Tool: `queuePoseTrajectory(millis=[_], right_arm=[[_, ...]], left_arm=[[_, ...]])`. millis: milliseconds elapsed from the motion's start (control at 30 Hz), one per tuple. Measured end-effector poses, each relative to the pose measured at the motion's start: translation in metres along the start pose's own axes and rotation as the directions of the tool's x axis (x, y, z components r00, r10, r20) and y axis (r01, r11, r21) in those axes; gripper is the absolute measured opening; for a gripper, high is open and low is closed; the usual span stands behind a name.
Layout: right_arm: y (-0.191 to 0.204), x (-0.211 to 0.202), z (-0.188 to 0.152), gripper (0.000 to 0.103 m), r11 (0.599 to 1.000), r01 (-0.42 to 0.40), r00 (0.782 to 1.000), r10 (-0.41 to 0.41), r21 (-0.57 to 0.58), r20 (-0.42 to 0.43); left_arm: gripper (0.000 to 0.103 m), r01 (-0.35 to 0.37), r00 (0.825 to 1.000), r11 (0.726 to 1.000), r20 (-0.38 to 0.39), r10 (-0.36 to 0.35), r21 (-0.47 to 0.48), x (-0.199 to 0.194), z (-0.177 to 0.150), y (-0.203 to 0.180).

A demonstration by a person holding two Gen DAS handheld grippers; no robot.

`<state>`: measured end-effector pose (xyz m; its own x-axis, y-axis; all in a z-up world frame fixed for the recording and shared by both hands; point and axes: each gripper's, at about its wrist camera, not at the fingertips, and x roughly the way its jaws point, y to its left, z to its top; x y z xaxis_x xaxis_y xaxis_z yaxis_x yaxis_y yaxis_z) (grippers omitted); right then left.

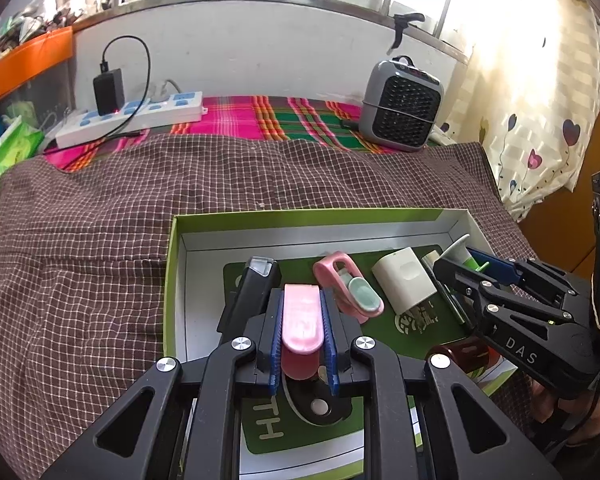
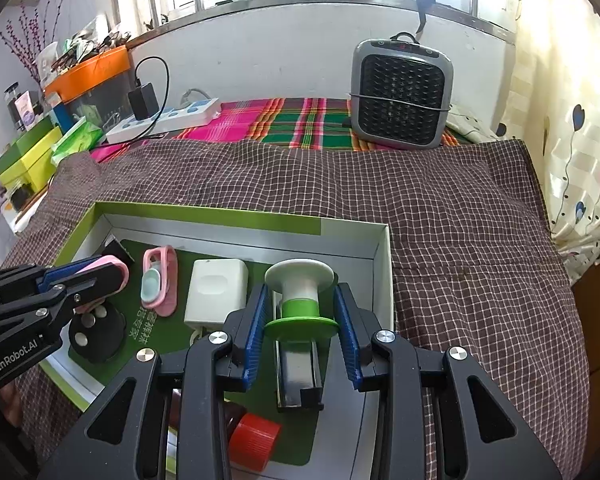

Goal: Organize rigid objects
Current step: 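Lower the pink clip into the box and open the left gripper while the right gripper releases the spool, then withdraw both grippers from the box toward the blue USB stick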

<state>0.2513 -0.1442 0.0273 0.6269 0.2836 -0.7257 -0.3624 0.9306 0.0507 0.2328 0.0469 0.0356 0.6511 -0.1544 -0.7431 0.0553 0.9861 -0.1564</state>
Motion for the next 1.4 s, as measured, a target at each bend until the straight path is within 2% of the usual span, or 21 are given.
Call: queuePoseTrajectory(millis=[333, 467, 633, 867, 1400], right_arm=[[0.001, -0.002, -0.001, 0.035, 1.0, 0.006, 1.0, -0.006, -0.002, 0.005], [0.001, -0.003, -0.003, 0.035, 1.0, 0.004, 1.0, -0.004, -0.001, 0.005], [0.003, -0.006, -0.003, 0.047, 1.0, -0.005, 1.0, 0.005, -0.008, 0.015], [0.004, -0.01, -0.004, 0.049, 1.0, 0.008, 1.0, -0.008, -0.015, 0.025], [0.005, -0.033, -0.012, 0.051, 1.0, 0.02, 0.998, -0.021, 0.009, 0.06]], left_arm=[[0.019, -0.004, 1.0, 1.0, 0.0, 0.004, 0.004, 0.0, 0.0, -0.001], [0.027, -0.006, 1.0, 1.0, 0.003, 0.006, 0.009, -0.001, -0.001, -0.002], [0.031, -0.001, 1.0, 1.0, 0.002, 0.001, 0.009, -0.003, -0.002, -0.003], [0.037, 0.002, 1.0, 1.0, 0.005, -0.002, -0.002, -0.007, -0.005, -0.001], [0.041, 0.016, 0.999, 1.0, 0.042, -0.015, -0.015, -0.033, -0.013, -0.001]])
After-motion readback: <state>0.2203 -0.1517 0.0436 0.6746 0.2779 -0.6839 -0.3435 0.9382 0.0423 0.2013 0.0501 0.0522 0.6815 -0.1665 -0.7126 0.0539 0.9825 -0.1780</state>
